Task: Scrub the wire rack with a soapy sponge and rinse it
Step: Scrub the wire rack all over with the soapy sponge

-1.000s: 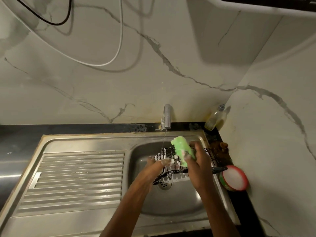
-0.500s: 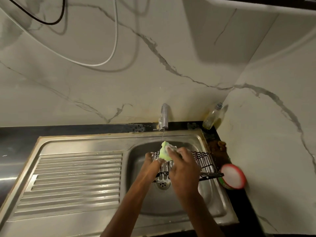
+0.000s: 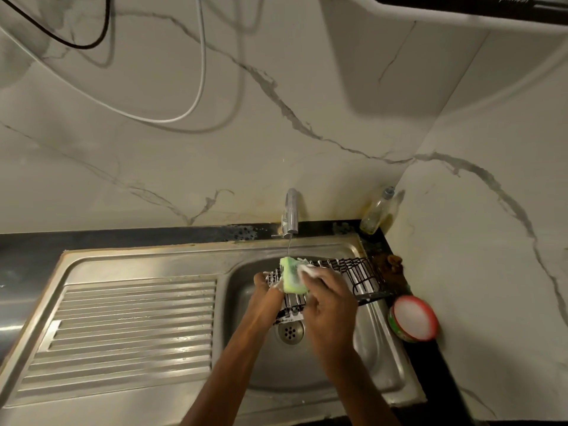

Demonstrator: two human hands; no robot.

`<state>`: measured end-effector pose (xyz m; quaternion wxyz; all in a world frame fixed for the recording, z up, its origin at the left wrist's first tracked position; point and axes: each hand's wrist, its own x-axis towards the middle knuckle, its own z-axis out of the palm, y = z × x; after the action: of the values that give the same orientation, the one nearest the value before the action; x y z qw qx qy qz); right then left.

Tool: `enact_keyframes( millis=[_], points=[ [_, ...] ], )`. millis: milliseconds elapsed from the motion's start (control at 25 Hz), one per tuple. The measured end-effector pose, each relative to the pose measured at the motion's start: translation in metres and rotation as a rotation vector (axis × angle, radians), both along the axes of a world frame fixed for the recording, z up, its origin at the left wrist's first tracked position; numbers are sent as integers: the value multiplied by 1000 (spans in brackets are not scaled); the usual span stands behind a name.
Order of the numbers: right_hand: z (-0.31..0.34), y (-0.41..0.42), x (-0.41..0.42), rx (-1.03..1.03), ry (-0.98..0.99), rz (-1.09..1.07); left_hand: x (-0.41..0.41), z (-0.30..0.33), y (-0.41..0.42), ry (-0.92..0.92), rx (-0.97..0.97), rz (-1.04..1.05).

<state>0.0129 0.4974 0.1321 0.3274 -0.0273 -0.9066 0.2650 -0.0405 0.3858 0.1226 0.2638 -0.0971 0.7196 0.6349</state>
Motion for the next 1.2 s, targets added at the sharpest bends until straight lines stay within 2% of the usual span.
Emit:
enact_keyframes(
  millis=[80, 160, 240, 320, 440, 480, 560, 640, 680, 800, 880, 1000, 1080, 1120, 1200],
  points=[
    [-5, 34, -1, 78, -33, -82, 1, -1, -4, -4, -3, 15],
    [-9, 58, -7, 18, -65, -222, 3, -4, -8, -16, 1, 19],
    [-9, 46, -10, -69, -56, -276, 4, -5, -7, -13, 7, 15],
    [-5, 11, -4, -108, -35, -184, 3, -7, -5, -23, 8, 18],
    [-11, -2, 18, -44, 16, 62, -3, -7, -6, -30, 16, 63],
    [-13, 10, 18, -17, 10, 74, -4, -6, -7, -38, 18, 73],
    [-17, 40, 11, -5, -19, -50, -1, -6, -9, -59, 21, 71],
    [-18, 48, 4, -122, -44, -202, 2, -9, -9, -74, 30, 86],
    [-14, 34, 4, -160, -27, -206, 1, -11, -8, -70, 35, 105],
    [-14, -15, 26, -42, 47, 106, -8, -8, -4, -93, 92, 162],
    [-19, 3, 27, 31, 40, 168, -7, -6, -4, -106, 90, 143],
    [-26, 62, 14, -6, 3, -151, 0, -11, -9, -79, 64, 127],
    [-25, 58, 15, -93, 15, -235, -1, -15, -12, -73, 73, 155],
    [-21, 38, 16, -105, 41, -192, -3, -13, -11, -60, 85, 167],
    [-16, -2, 28, -75, 73, 42, -6, -10, -7, -58, 99, 157]
  ],
)
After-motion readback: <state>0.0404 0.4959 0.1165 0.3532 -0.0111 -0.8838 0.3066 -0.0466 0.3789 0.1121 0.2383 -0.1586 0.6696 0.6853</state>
